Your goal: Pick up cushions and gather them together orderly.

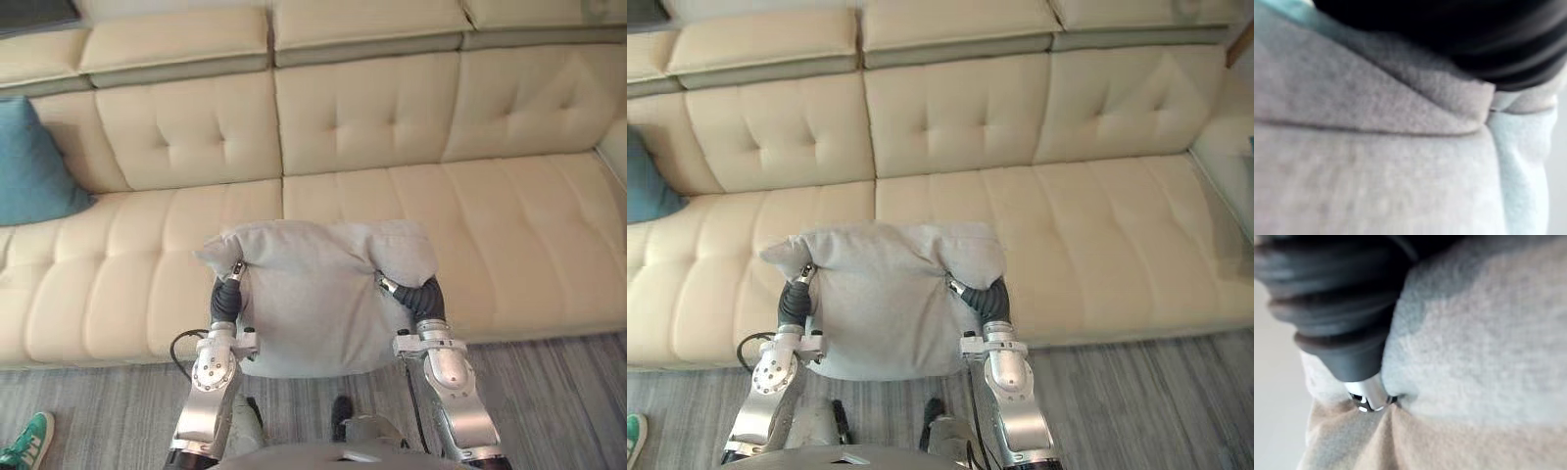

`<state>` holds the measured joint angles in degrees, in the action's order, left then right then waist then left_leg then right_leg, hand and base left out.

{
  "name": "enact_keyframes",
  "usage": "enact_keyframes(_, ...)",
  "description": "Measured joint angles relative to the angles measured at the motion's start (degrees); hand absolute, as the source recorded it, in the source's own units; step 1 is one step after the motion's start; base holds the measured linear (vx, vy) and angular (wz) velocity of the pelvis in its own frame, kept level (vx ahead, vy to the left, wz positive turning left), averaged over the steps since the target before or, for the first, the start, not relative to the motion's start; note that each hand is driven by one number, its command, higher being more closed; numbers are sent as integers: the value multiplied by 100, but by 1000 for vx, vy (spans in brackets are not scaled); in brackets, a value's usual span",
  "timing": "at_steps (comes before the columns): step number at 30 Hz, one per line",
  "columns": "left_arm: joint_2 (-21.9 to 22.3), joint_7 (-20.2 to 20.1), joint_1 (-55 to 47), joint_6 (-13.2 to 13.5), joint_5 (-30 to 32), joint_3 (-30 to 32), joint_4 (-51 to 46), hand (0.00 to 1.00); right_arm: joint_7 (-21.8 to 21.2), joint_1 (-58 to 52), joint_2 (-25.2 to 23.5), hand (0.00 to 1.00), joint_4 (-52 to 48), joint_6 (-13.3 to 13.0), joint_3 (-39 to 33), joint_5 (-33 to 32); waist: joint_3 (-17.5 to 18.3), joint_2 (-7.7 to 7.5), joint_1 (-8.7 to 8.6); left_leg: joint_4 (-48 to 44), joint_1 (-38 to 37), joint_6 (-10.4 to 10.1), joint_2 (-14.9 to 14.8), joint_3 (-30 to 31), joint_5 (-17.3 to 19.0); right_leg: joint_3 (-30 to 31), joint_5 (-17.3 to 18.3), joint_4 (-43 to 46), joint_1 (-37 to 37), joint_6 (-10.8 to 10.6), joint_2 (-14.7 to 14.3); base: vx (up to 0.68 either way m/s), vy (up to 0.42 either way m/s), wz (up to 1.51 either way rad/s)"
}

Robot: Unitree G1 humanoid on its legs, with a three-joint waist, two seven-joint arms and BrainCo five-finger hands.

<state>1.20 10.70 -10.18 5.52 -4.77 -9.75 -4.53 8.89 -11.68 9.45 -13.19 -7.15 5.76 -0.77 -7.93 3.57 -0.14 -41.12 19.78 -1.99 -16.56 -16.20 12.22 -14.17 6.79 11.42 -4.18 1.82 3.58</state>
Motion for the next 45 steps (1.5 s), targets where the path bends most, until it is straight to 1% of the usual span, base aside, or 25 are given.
enact_keyframes(1,8,-10,-3,0,11,-7,-18,100,0,-7,0,100,-20,-1,-26,0,17,21,14,428,-12,27,28,-46,-68,-27,51,26,38,-84,42,147,274,27)
enact_keyframes(2,56,-34,-23,0,43,-42,-64,100,-1,-76,18,100,-96,0,-79,1,128,183,43,1387,-87,91,27,-94,-840,-54,188,140,36,-302,20,162,326,28)
enact_keyframes(3,50,-37,-29,-1,54,-56,-65,100,-4,-144,-96,100,-82,12,-140,10,238,210,36,1839,-255,-139,146,-1,-740,-44,320,260,25,-470,38,141,281,31)
enact_keyframes(4,9,-37,-16,0,54,-56,-69,100,-6,-170,-205,100,-74,13,-156,12,246,121,24,1952,-296,-107,260,-13,-786,-17,324,268,12,-472,130,130,256,33)
enact_keyframes(6,-202,-32,-77,2,52,6,-90,100,-21,-183,-559,100,87,12,-141,28,356,-219,26,2382,-516,21,649,-112,-906,158,315,127,55,-480,398,82,196,22)
enact_keyframes(7,-282,-33,-135,2,53,21,-89,100,-63,-151,-630,100,251,11,-135,74,413,-309,9,2536,-626,60,792,-113,-933,229,280,10,144,-500,466,60,149,11)
enact_keyframes(9,-310,-66,-168,1,61,21,-84,100,-96,-84,-674,100,492,10,-122,109,461,-381,-9,2732,-699,79,921,-108,-1006,274,176,-174,216,-534,521,20,91,5)
enact_keyframes(14,-353,-92,-164,-11,113,74,21,100,-124,322,-659,100,996,14,-122,127,461,-395,-88,3162,-839,109,1020,-158,-1237,488,-151,-504,225,-505,481,-40,52,-11)
enact_keyframes(17,-399,-63,-35,-11,113,94,63,100,-114,478,-657,100,1029,17,-122,134,474,-451,-106,3462,-979,118,1090,-234,-1404,677,-218,-599,205,-483,485,-76,37,-18)
enact_keyframes(19,-504,42,112,-11,112,174,80,100,-63,834,-655,100,1176,20,-43,160,473,-477,-135,3748,-1125,125,1136,-330,-1551,806,-300,-682,183,-501,483,-118,36,-37)
enact_keyframes(20,-535,194,391,-11,109,299,96,100,44,1252,-655,100,1255,20,47,168,471,-486,-126,4036,-1173,128,1174,-438,-1713,947,-340,-714,20,-536,481,-128,39,-31)
enact_keyframes(21,-548,249,543,-11,109,326,117,100,62,1408,-655,100,1263,20,54,168,465,-484,-126,4117,-1155,126,1191,-439,-1766,984,-361,-718,-47,-559,477,-199,61,-32)
enact_keyframes(22,-657,426,999,-7,107,367,264,100,244,1894,-652,100,1449,20,74,170,460,-484,-128,4276,-1046,120,1199,-456,-1907,1041,-432,-729,-235,-607,459,-180,51,-16)
enact_keyframes(24,-911,652,1732,-5,101,358,606,100,477,2644,-622,100,1775,26,75,170,416,-475,-116,4456,-866,135,1184,-468,-2099,1069,-604,-826,-475,-610,406,-156,43,-12)
enact_keyframes(26,-1181,882,2555,-1,54,357,936,100,749,3410,-581,100,1930,38,65,179,141,-448,-113,4496,-677,145,1160,-467,-2221,1113,-752,-835,-678,-620,375,-145,45,-9)
enact_keyframes(29,-1497,1186,3716,1,37,390,1414,100,1090,4436,-536,100,2167,75,-42,222,-61,-386,-61,4483,-183,228,1114,-496,-2404,1197,-1032,-826,-1170,-686,323,-94,23,-11)
enact_keyframes(31,-1622,1343,4413,1,37,394,1701,100,1297,4991,-545,100,2343,102,-206,220,-293,-370,-32,4476,-41,249,1095,-496,-2461,1201,-1095,-798,-1327,-718,306,-98,7,-2)
enact_keyframes(33,-1650,1528,5036,9,38,397,1933,100,1504,5429,-545,100,2354,124,-435,219,-354,-325,14,4472,226,263,1086,-478,-2535,1199,-1106,-677,-1634,-737,300,-62,-9,2)
enact_keyframes(36,-1803,1655,6131,14,42,425,2561,100,1789,6340,-543,100,2698,126,-875,220,-617,-259,37,4472,454,257,1087,-440,-2627,1196,-1104,-487,-1944,-740,301,-58,-5,3)
enact_keyframes(37,-1937,1660,6882,13,49,460,3005,100,1931,7027,-542,100,3034,125,-1130,217,-795,-223,31,4455,643,289,1079,-425,-2753,1193,-1105,-349,-2188,-741,306,-96,-18,0)
enact_keyframes(38,-2016,1665,7436,8,61,479,3253,100,2046,7496,-543,100,3194,125,-1256,218,-827,-216,32,4438,903,251,1064,-421,-2799,1193,-1109,-234,-2490,-746,306,-127,-32,-1)
enact_keyframes(39,-2058,1682,7720,8,67,495,3319,100,2122,7721,-549,100,3214,125,-1329,217,-832,-210,35,4435,1062,271,1054,-420,-2845,1191,-1115,-175,-2673,-755,305,-109,-28,2)
enact_keyframes(40,-2097,1754,8208,12,149,523,3395,100,2284,8062,-532,100,3211,116,-1408,219,-979,-200,37,4447,1230,222,1041,-399,-2909,1185,-1119,-83,-2873,-762,308,-74,-18,1)
enact_keyframes(41,-2100,1775,8504,12,179,534,3484,100,2353,8246,-532,100,3212,115,-1514,218,-1087,-197,56,4475,1292,224,1033,-399,-2945,1184,-1115,-19,-2987,-760,311,-48,-8,3)
enact_keyframes(45,-2097,1823,9074,7,280,610,3498,100,2683,8689,-540,100,3199,114,-1579,219,-1149,-158,117,4488,1814,118,1006,-332,-3110,1148,-1071,221,-3588,-758,332,-4,3,2)
